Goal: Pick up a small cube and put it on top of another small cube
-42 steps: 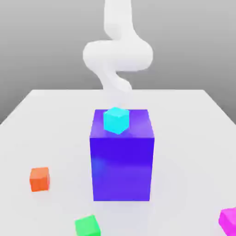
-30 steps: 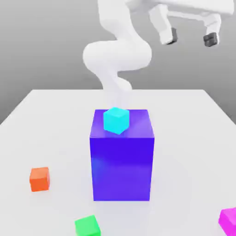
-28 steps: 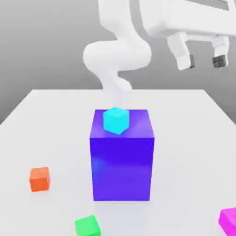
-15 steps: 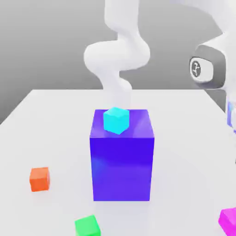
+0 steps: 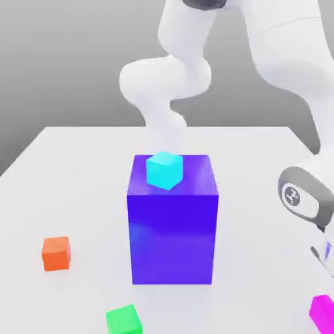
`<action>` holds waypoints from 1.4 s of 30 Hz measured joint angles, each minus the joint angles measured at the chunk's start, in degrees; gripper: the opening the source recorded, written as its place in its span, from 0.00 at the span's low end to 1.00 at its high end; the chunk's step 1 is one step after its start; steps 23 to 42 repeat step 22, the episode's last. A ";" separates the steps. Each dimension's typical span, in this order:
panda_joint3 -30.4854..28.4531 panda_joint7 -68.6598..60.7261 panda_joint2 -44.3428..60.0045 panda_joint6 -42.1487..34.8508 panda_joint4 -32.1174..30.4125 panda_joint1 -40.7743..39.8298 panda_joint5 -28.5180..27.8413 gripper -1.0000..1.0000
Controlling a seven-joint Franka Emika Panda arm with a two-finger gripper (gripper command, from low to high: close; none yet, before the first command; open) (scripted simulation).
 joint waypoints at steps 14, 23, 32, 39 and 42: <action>-13.83 11.40 -17.49 -7.61 -10.29 -12.60 7.35 0.00; -17.10 13.13 -11.84 -1.83 -11.05 -20.35 14.71 1.00; -17.10 13.13 -11.84 -1.83 -11.05 -20.35 14.71 1.00; -17.10 13.13 -11.84 -1.83 -11.05 -20.35 14.71 1.00; -17.10 13.13 -11.84 -1.83 -11.05 -20.35 14.71 1.00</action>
